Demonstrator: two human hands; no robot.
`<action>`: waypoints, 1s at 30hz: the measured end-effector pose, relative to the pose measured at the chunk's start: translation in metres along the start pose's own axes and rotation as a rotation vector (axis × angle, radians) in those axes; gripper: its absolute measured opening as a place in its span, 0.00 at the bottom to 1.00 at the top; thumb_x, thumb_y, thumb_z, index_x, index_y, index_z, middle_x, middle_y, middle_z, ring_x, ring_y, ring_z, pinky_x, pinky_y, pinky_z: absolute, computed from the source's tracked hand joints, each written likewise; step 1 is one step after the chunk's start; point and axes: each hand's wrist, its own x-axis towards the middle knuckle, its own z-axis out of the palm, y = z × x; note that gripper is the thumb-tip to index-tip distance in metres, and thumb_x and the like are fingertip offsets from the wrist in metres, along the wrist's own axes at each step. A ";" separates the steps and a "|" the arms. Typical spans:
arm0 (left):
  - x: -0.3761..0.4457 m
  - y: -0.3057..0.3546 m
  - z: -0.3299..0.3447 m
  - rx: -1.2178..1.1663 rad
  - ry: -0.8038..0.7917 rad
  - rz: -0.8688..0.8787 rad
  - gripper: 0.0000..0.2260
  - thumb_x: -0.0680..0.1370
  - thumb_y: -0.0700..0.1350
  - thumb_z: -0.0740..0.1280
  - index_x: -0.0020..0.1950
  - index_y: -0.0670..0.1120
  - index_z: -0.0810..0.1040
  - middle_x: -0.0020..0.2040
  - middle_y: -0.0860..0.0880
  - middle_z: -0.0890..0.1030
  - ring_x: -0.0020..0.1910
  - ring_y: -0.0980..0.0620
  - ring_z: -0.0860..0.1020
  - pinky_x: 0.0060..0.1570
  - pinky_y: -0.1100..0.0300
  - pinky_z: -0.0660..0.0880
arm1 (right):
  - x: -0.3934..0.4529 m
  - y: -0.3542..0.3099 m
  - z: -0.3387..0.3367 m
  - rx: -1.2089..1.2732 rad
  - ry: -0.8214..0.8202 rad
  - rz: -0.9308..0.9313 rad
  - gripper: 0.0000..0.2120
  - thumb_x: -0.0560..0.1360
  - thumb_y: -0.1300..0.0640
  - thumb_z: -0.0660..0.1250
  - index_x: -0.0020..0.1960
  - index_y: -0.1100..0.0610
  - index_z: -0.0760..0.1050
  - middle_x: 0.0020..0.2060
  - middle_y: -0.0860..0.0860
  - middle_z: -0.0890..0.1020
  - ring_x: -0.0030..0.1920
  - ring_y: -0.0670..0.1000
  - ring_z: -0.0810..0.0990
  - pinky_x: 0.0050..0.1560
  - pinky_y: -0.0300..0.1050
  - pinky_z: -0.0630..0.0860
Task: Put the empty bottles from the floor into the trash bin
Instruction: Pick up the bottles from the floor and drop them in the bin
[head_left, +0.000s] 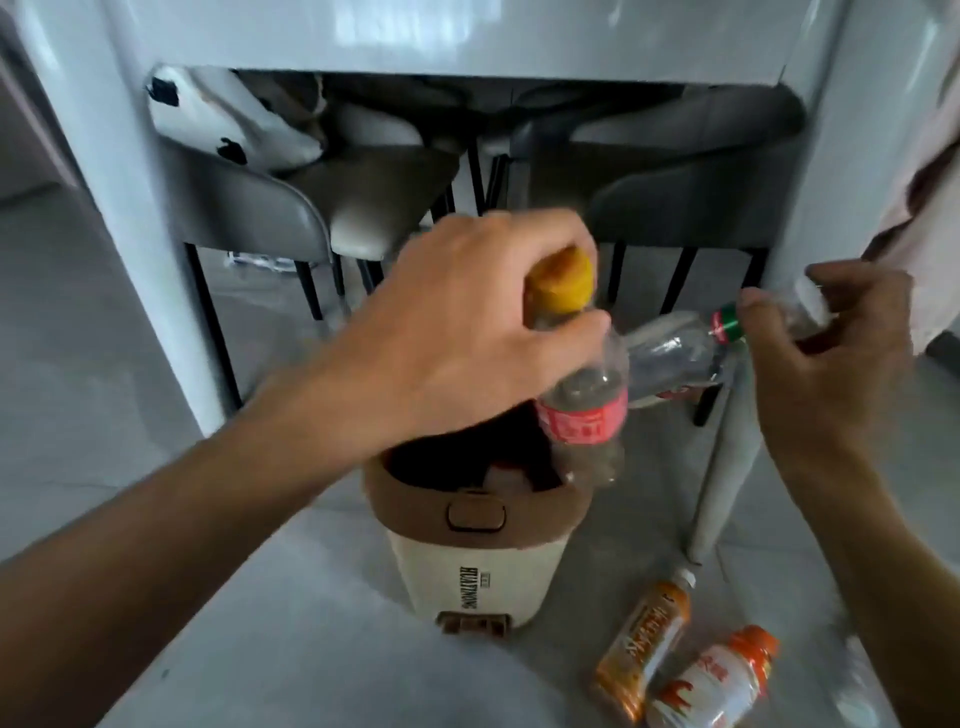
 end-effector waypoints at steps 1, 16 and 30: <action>0.005 -0.008 -0.009 -0.003 0.037 -0.036 0.08 0.72 0.54 0.71 0.47 0.52 0.79 0.39 0.54 0.80 0.40 0.57 0.78 0.41 0.59 0.73 | -0.002 -0.009 0.006 0.049 -0.021 -0.018 0.16 0.73 0.54 0.72 0.55 0.53 0.67 0.44 0.44 0.72 0.39 0.37 0.72 0.39 0.27 0.69; -0.007 -0.174 0.094 0.289 -0.392 -0.581 0.20 0.70 0.50 0.76 0.58 0.47 0.75 0.54 0.47 0.77 0.53 0.43 0.77 0.45 0.52 0.74 | -0.064 0.031 0.139 -0.490 -1.003 -0.004 0.15 0.70 0.54 0.72 0.49 0.52 0.67 0.46 0.54 0.81 0.48 0.58 0.80 0.44 0.50 0.73; -0.022 -0.181 0.148 0.796 -0.476 -0.294 0.20 0.77 0.42 0.66 0.69 0.44 0.69 0.62 0.39 0.77 0.63 0.38 0.71 0.61 0.46 0.71 | -0.067 0.054 0.149 -1.025 -1.146 -0.392 0.15 0.74 0.56 0.67 0.59 0.60 0.77 0.56 0.59 0.81 0.64 0.61 0.69 0.63 0.54 0.69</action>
